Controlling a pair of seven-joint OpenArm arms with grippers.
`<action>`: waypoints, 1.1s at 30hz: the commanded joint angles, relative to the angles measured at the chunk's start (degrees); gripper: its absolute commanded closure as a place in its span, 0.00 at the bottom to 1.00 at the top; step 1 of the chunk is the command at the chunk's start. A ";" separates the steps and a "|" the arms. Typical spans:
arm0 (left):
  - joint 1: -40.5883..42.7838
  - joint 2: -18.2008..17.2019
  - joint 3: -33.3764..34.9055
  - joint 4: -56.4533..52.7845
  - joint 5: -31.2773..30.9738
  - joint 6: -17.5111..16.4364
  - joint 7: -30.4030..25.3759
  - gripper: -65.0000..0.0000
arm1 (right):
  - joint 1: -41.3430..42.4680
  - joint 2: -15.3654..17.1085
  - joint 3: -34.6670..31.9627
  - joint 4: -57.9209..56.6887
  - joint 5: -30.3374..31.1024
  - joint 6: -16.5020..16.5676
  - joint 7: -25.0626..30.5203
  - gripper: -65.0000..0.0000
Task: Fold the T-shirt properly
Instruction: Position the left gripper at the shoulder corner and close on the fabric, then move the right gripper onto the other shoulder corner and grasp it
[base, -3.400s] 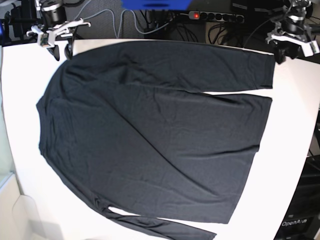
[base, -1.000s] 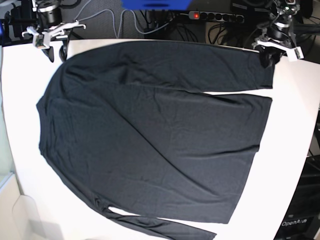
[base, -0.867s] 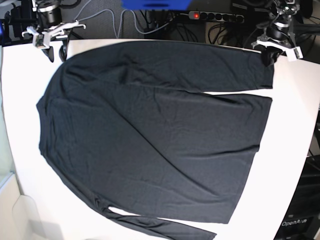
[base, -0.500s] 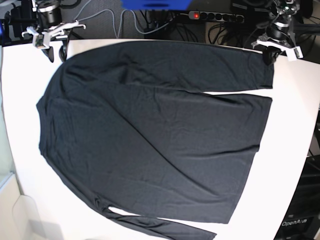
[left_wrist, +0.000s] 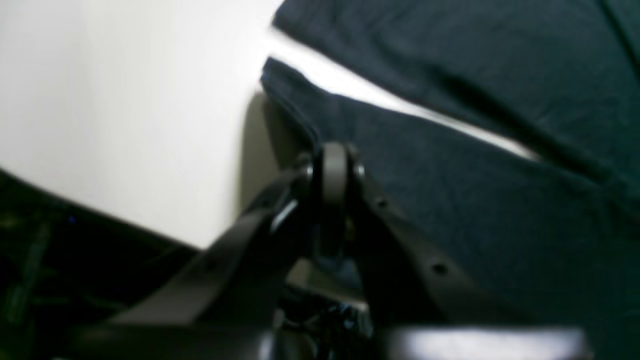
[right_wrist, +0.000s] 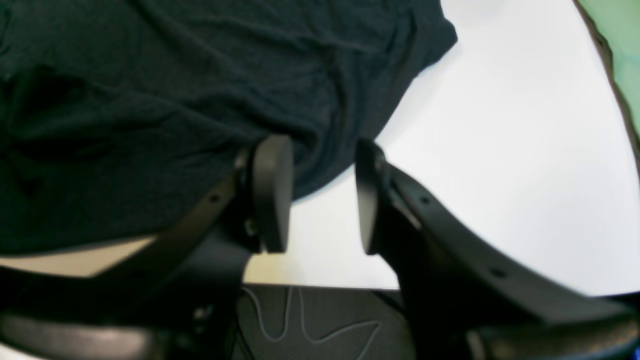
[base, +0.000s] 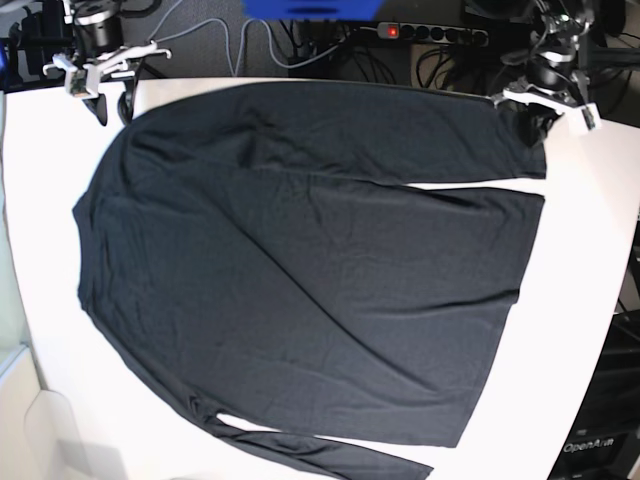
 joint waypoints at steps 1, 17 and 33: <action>0.41 -0.18 -0.14 1.36 -0.64 -0.24 -1.06 0.98 | -0.68 0.44 0.42 1.03 0.17 0.21 1.57 0.65; 0.76 -0.09 -2.34 5.32 -0.81 -0.15 -0.98 0.98 | 2.49 0.17 0.51 0.94 6.42 0.12 -1.50 0.50; 0.50 -0.26 -2.43 5.32 -0.37 -0.15 -0.98 0.98 | 5.13 2.46 1.57 0.41 28.13 0.39 -10.91 0.19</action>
